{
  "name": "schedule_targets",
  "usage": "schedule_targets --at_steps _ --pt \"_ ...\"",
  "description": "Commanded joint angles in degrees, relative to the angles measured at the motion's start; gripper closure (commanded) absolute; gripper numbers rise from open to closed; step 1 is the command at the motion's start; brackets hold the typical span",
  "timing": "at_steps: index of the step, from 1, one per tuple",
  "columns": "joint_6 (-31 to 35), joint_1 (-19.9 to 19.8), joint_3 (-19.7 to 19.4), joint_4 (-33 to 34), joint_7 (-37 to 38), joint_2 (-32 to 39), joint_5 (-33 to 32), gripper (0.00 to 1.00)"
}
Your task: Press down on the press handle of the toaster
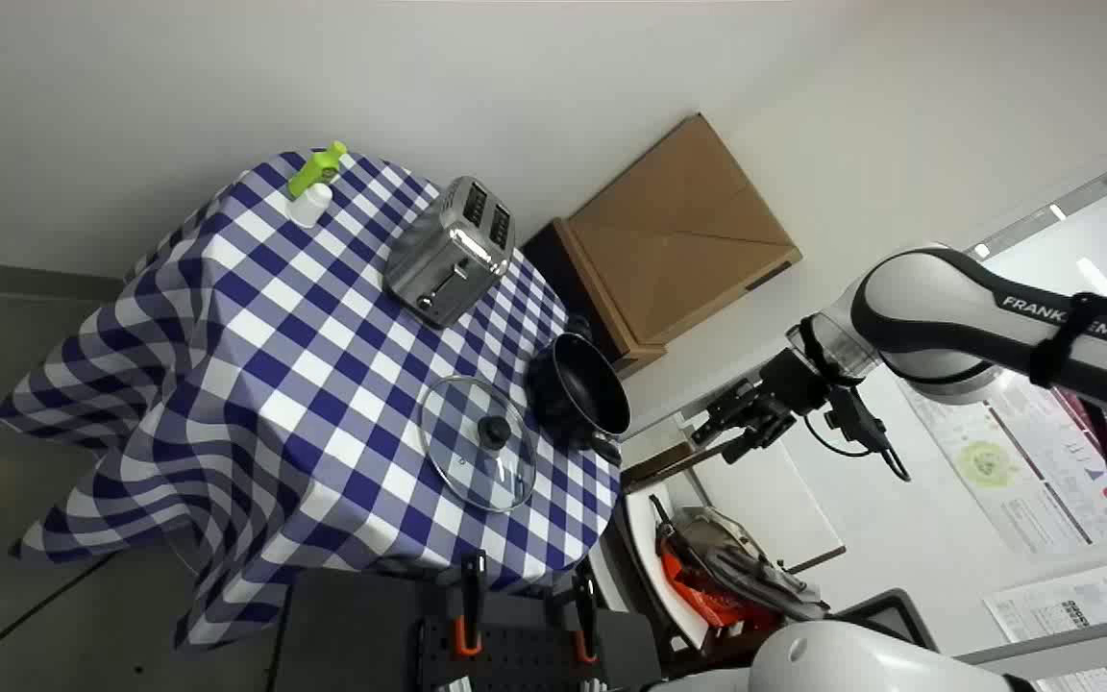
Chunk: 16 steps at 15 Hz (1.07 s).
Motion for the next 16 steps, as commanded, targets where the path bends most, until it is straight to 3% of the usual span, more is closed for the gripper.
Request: schedule_targets --at_steps 1,6,8,13,16 --pt "-0.2 0.2 -0.1 0.1 0.1 0.0 -0.1 0.00" --pt "3.2 0.7 -0.1 -0.2 2.0 0.1 2.7 0.00" --pt "7.1 2.0 1.2 -0.6 3.7 1.0 4.3 0.26" --pt "17.7 8.1 7.5 0.6 6.3 7.1 7.5 0.63" --pt "26.1 10.5 12.3 3.5 10.8 14.0 6.2 0.87"
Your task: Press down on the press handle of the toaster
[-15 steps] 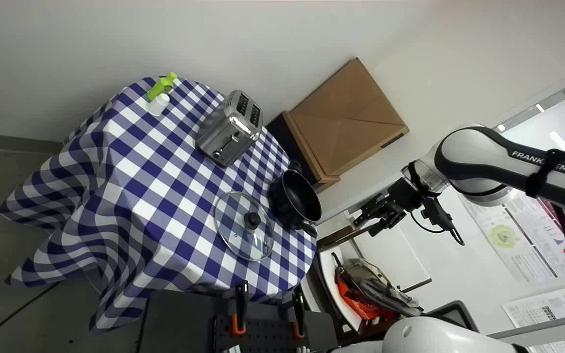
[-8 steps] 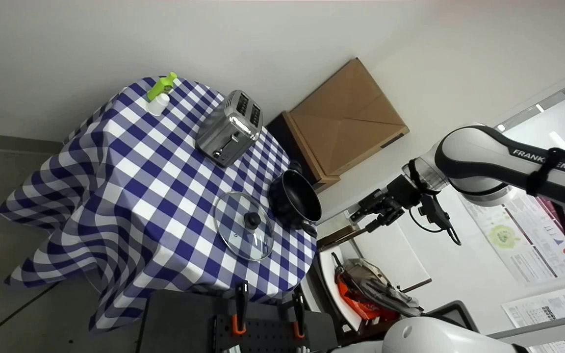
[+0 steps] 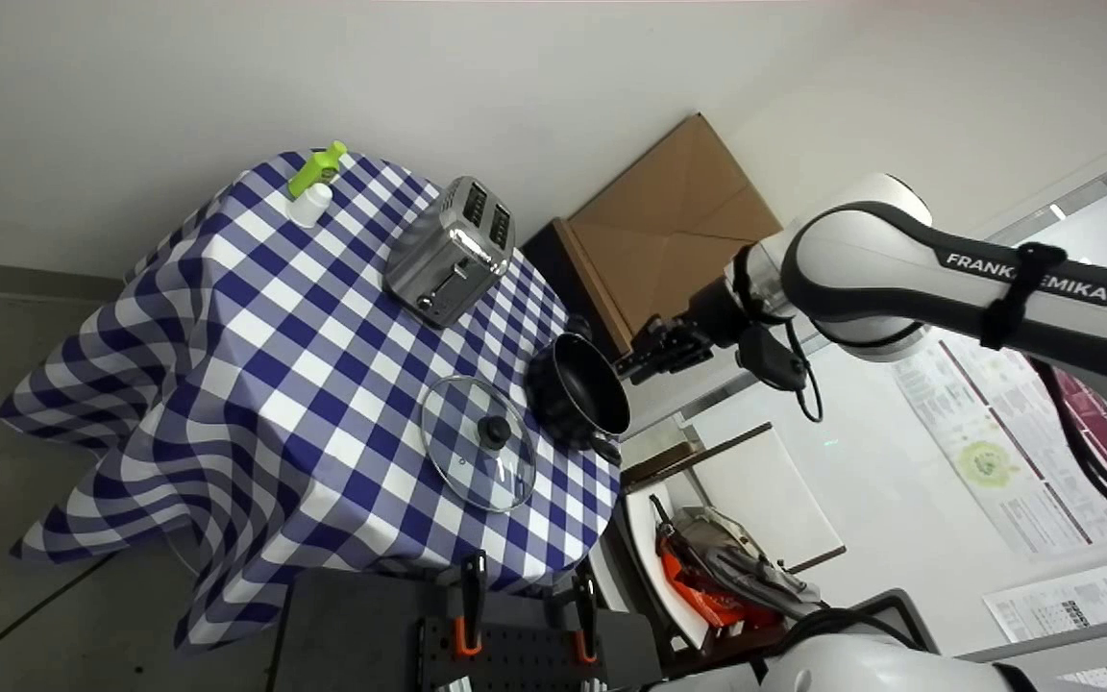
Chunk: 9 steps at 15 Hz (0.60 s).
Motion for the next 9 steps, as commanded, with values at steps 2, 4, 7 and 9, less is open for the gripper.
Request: schedule_targets --at_steps 2,4,7,9 --pt "11.6 1.8 5.8 6.4 6.7 12.5 -1.9 0.99" --pt "16.2 1.6 6.8 9.4 8.7 18.0 -2.9 1.00" --pt "22.5 1.3 6.5 14.1 11.0 26.7 -4.1 1.00" --pt "26.2 1.3 5.6 17.3 12.2 32.3 -5.0 1.00"
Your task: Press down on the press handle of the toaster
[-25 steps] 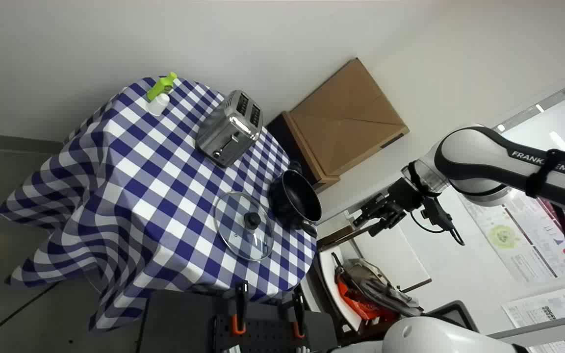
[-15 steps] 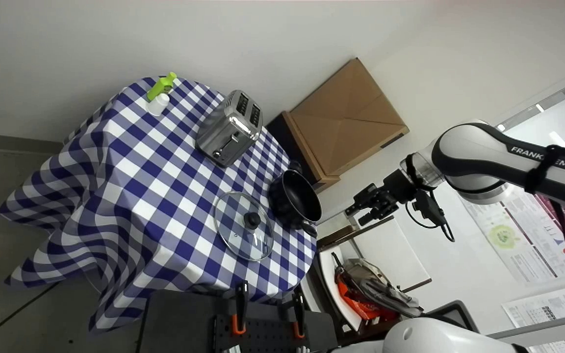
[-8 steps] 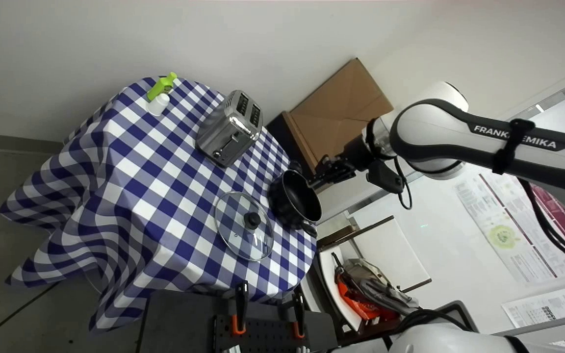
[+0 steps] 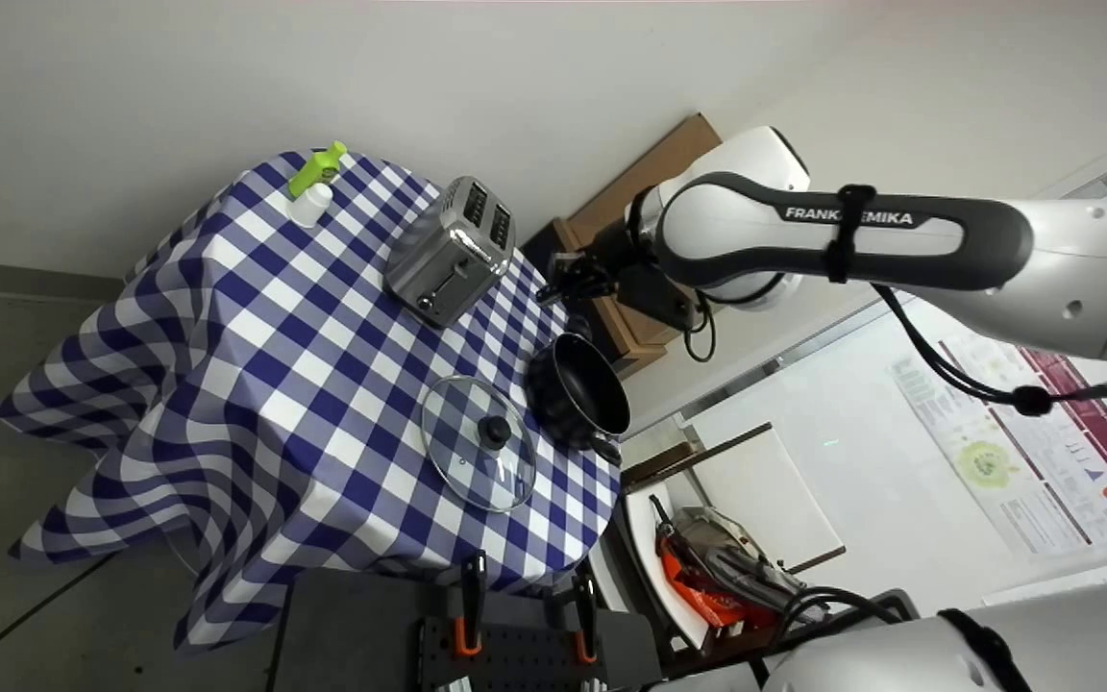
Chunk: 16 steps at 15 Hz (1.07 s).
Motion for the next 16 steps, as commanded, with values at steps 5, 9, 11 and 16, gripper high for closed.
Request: schedule_targets --at_steps 5,9,11,16 --pt "10.5 2.0 -4.7 13.1 6.0 20.0 -5.7 1.00" --pt "13.8 4.6 -6.9 16.9 6.3 25.1 -5.4 1.00" --pt "14.7 5.7 -7.2 18.3 5.9 26.6 -4.8 1.00" --pt "15.4 7.9 -8.2 21.8 5.8 29.7 -4.7 1.00"
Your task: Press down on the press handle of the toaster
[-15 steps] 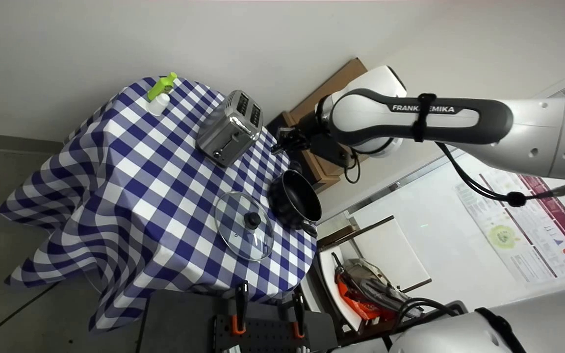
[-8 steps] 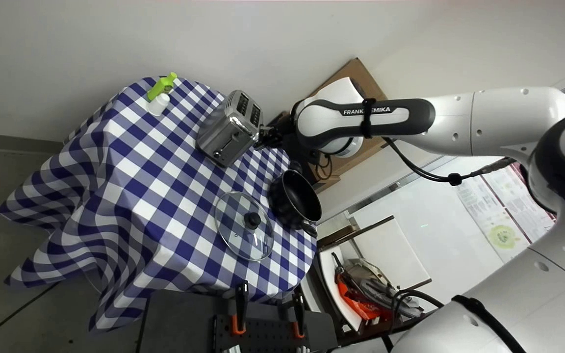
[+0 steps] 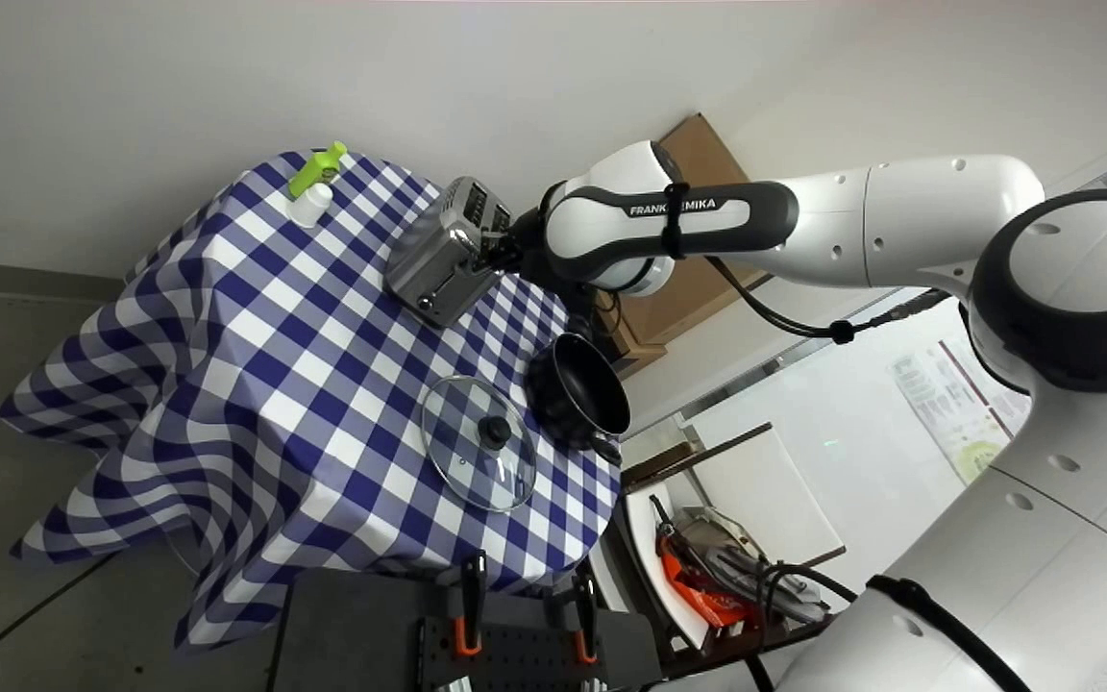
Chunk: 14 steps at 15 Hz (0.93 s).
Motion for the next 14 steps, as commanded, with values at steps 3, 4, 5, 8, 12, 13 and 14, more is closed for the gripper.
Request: schedule_targets --at_steps 3,4,5,8,12,13,14 --pt "0.9 2.7 -2.3 4.9 1.0 5.2 -0.1 1.00" --pt "1.0 2.9 -2.6 5.5 0.9 6.2 -0.1 1.00" --pt "1.1 3.0 -2.9 6.5 0.8 7.7 -0.2 1.00" --pt "1.0 3.3 -3.1 9.2 0.4 11.6 0.1 1.00" --pt "1.0 4.1 -3.2 11.3 0.1 15.8 0.2 1.00" --pt "0.9 4.1 -3.3 11.8 0.1 17.1 0.3 1.00" --pt "0.6 4.1 -3.3 12.3 0.0 18.0 0.5 1.00"
